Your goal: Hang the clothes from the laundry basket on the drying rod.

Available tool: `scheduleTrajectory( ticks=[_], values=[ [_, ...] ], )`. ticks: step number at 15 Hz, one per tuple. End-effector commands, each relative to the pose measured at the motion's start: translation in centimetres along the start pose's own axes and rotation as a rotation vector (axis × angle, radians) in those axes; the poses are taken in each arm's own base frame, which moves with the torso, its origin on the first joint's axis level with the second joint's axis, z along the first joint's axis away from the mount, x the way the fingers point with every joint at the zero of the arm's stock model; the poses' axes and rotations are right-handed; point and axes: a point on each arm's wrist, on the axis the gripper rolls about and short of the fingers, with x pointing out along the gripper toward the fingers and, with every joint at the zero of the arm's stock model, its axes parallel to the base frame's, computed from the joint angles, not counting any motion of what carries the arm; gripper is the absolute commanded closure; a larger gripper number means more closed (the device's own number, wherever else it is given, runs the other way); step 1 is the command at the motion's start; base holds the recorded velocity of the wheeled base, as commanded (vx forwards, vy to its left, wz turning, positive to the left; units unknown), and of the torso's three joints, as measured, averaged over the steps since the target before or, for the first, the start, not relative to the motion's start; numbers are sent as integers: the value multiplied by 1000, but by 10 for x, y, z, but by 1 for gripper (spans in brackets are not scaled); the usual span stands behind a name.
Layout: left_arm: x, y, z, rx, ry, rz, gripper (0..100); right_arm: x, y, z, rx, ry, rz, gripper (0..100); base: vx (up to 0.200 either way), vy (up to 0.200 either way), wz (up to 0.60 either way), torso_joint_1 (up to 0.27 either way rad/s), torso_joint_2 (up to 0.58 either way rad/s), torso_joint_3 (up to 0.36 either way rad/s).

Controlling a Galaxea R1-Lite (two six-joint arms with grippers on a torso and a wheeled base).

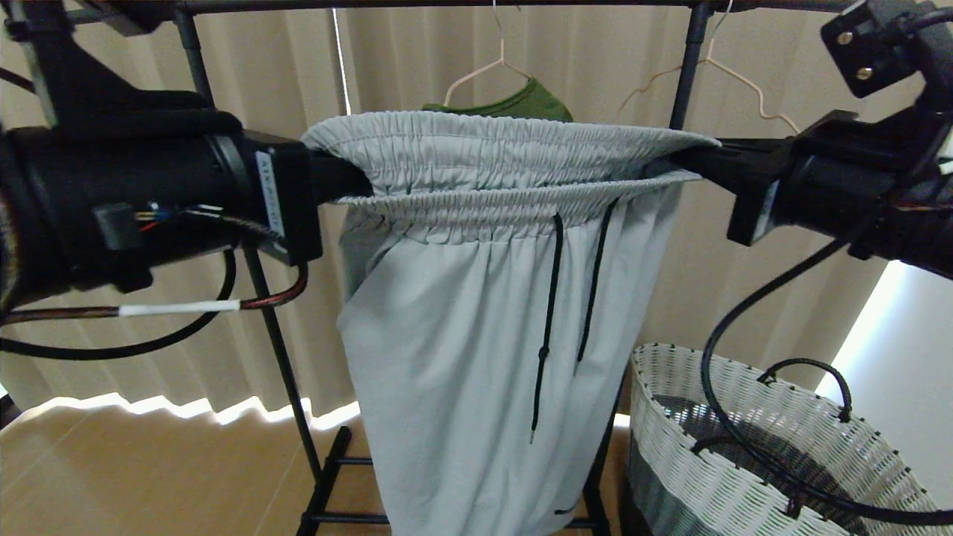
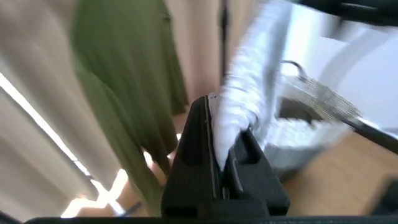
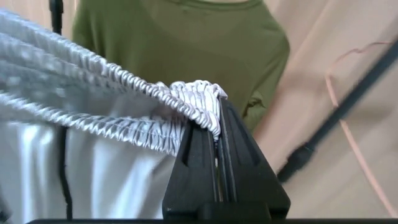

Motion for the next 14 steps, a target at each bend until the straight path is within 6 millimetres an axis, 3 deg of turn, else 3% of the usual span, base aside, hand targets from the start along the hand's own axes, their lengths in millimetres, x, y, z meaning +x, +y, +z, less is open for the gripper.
scheduleTrajectory(
  ticks=[1, 5, 10, 14],
  values=[
    [39, 5, -13, 1, 31, 79, 100, -45, -1, 8, -1, -15, -1, 100, 0, 0, 0, 0, 0, 0],
    [44, 0, -25, 6, 54, 85, 100, -46, 4, -9, 1, 34, 18, 100, 0, 0, 0, 0, 0, 0],
    [25, 4, -10, -1, -7, 105, 100, -45, 1, 3, 1, -7, 12, 100, 0, 0, 0, 0, 0, 0],
    [23, 4, -12, 4, -2, 106, 100, -43, 2, 2, 1, -2, 16, 100, 0, 0, 0, 0, 0, 0]
  ],
)
